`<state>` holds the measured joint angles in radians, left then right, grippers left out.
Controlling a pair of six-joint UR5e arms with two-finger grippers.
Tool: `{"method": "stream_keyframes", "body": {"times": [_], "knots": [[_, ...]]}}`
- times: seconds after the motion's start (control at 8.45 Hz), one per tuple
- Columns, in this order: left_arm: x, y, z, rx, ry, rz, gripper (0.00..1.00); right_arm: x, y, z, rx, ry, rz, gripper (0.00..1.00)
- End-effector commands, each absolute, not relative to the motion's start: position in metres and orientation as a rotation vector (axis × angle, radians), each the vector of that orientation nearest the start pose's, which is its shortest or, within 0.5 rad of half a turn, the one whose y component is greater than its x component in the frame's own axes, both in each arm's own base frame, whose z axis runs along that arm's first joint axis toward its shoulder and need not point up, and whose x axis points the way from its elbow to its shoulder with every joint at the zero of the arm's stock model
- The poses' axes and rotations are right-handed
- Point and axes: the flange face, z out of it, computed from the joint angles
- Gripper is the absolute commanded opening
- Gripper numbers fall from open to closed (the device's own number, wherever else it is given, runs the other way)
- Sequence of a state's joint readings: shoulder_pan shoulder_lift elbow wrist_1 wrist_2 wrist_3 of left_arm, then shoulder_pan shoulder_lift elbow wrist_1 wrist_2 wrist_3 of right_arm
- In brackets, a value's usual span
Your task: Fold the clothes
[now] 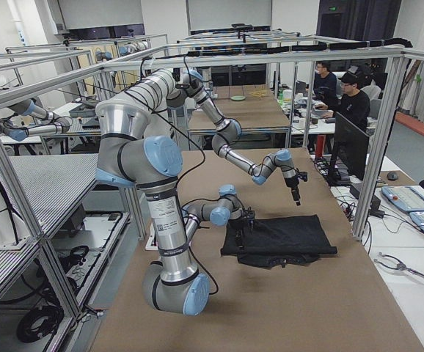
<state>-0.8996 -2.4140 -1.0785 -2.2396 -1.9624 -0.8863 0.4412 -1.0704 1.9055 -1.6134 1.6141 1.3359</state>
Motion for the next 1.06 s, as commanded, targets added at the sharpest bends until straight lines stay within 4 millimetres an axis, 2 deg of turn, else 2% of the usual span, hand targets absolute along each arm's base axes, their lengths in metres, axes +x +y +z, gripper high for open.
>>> {"method": "stream_keyframes", "body": {"times": [0.0,0.12,0.24,0.71,0.95], "knots": [[0.436,-0.696,0.279,0.458,0.955,0.009,1.00,-0.562,-0.382,0.221,0.229,-0.720,0.079,0.95],[0.436,-0.695,0.279,0.458,0.957,0.010,1.00,-0.582,-0.390,0.219,0.229,-0.693,0.055,0.95],[0.436,-0.695,0.279,0.458,0.957,0.010,1.00,-0.583,-0.391,0.229,0.235,-0.669,0.001,0.95],[0.436,-0.696,0.278,0.458,0.955,0.013,1.00,-0.576,-0.388,0.262,0.243,-0.563,-0.173,0.95],[0.436,-0.696,0.280,0.455,0.955,0.010,1.00,-0.567,-0.386,0.267,0.248,-0.535,-0.230,0.95]]}}
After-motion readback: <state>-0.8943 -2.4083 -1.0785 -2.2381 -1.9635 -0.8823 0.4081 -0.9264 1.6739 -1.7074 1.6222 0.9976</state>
